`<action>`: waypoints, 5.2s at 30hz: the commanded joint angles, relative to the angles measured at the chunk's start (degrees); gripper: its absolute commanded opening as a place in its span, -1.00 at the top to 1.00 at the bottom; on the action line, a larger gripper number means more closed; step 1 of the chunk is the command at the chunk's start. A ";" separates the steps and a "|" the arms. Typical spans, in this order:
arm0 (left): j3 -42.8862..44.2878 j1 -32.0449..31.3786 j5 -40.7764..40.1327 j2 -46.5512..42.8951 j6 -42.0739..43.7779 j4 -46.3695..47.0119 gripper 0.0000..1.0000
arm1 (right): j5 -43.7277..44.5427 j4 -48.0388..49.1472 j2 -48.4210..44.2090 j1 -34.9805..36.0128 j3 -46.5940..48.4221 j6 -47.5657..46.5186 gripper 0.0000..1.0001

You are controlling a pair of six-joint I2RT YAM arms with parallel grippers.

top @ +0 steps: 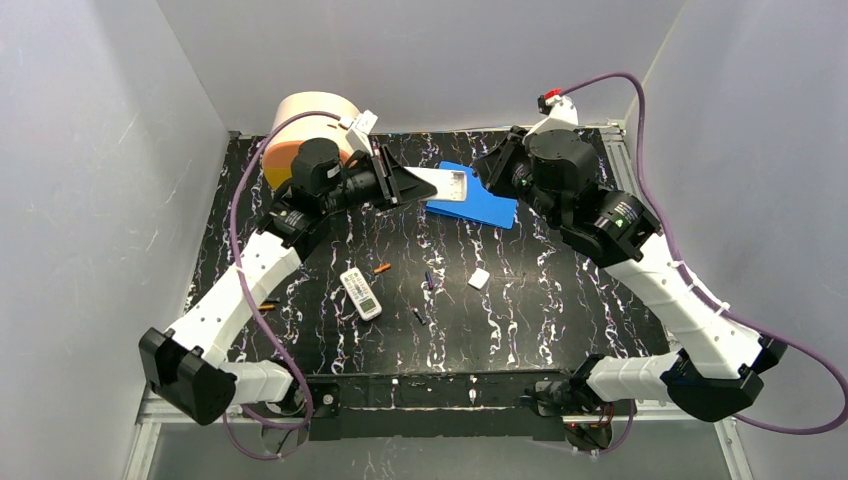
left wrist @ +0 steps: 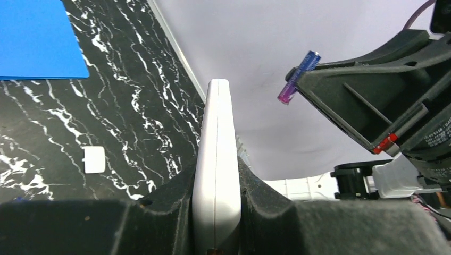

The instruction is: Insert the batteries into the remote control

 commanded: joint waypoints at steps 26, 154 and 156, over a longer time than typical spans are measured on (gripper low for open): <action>-3.39 4.43 15.22 2.07 -17.56 27.98 1.00 | -7.63 11.58 1.55 -0.08 0.23 -13.53 0.55; -10.48 5.20 7.54 1.06 -39.48 50.75 1.00 | -9.82 51.52 -3.47 -3.71 -22.97 34.35 0.06; -10.65 5.19 7.22 0.83 -39.58 49.68 1.00 | -10.06 51.91 -3.63 -3.90 -23.11 34.34 -0.31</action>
